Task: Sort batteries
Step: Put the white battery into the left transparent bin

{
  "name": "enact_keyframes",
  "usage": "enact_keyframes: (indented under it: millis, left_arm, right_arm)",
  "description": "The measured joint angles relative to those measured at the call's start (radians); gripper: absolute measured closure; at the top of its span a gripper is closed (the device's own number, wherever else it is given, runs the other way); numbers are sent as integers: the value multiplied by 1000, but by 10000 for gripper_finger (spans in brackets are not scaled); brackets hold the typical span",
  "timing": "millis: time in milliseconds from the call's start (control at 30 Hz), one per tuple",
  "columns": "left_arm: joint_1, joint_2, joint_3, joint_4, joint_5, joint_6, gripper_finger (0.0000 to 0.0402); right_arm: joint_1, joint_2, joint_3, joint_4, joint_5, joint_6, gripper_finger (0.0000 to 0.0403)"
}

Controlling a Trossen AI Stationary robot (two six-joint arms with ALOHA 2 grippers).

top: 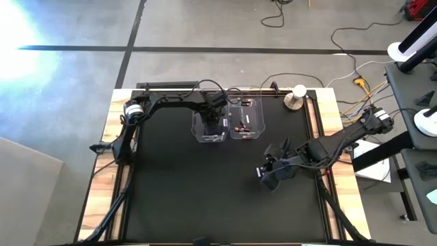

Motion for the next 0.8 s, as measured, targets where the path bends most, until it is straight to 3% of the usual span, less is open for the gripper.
enact_keyframes:
  millis: [267, 433, 667, 800]
  left_arm:
    - [0, 0, 0, 0, -1, -25, 388]
    - [0, -9, 8, -33, -3, -22, 345]
    - [-3, -80, 72, -96, -2, -2, 277]
    - [-13, -158, 83, -87, 22, -3, 255]
  right_arm:
    - [1, 0, -1, -16, -1, 60, 282]
    - [12, 6, -41, -10, 1, 68, 262]
    - [59, 41, -200, 7, 45, 56, 253]
    - [79, 61, -311, 153, 114, 7, 261]
